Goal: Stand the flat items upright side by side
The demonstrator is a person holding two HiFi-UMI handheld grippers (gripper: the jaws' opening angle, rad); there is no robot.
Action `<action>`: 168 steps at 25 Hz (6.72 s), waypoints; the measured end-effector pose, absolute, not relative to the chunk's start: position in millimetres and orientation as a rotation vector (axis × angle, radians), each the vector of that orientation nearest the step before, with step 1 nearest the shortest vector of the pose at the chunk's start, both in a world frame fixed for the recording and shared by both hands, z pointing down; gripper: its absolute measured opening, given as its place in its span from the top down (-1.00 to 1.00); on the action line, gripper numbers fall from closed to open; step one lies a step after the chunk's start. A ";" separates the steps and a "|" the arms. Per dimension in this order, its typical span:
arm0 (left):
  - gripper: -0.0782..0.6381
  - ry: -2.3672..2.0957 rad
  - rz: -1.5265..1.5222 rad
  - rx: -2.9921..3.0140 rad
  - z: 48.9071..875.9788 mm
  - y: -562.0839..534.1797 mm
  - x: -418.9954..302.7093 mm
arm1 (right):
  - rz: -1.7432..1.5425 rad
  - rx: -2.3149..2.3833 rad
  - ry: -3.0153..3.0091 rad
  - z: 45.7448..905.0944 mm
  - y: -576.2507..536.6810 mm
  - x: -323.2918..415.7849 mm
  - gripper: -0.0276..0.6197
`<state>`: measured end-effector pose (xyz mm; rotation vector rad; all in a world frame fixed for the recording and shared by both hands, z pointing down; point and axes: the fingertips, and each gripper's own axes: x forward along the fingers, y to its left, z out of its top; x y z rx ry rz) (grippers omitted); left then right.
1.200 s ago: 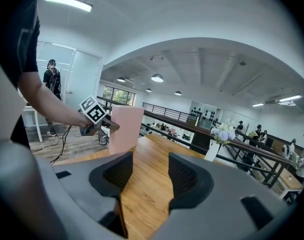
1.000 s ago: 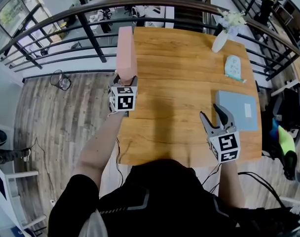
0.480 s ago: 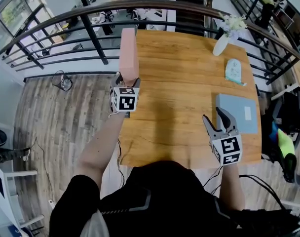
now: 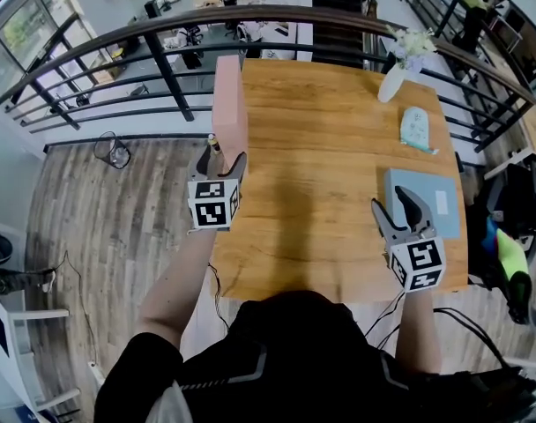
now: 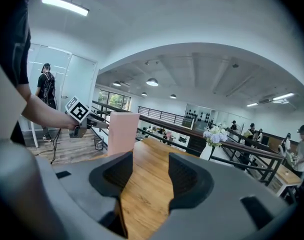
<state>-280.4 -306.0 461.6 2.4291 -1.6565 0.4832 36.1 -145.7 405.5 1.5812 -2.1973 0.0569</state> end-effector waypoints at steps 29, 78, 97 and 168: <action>-0.16 -1.268 0.286 2.746 388.1 -189.7 -53.2 | 0.032 1.916 -2.151 351.9 -101.1 256.7 0.18; -0.16 -0.620 1.201 2.544 691.6 -84.3 208.9 | 0.725 1.147 -2.089 712.9 -32.3 461.9 -0.22; -0.16 -0.612 1.176 2.449 695.0 -89.9 205.3 | 0.604 1.157 -2.025 670.6 -43.6 453.6 -0.10; -0.05 -1.339 0.309 2.494 457.4 -135.9 -44.2 | 0.082 1.207 -2.391 428.3 -124.7 141.3 -0.20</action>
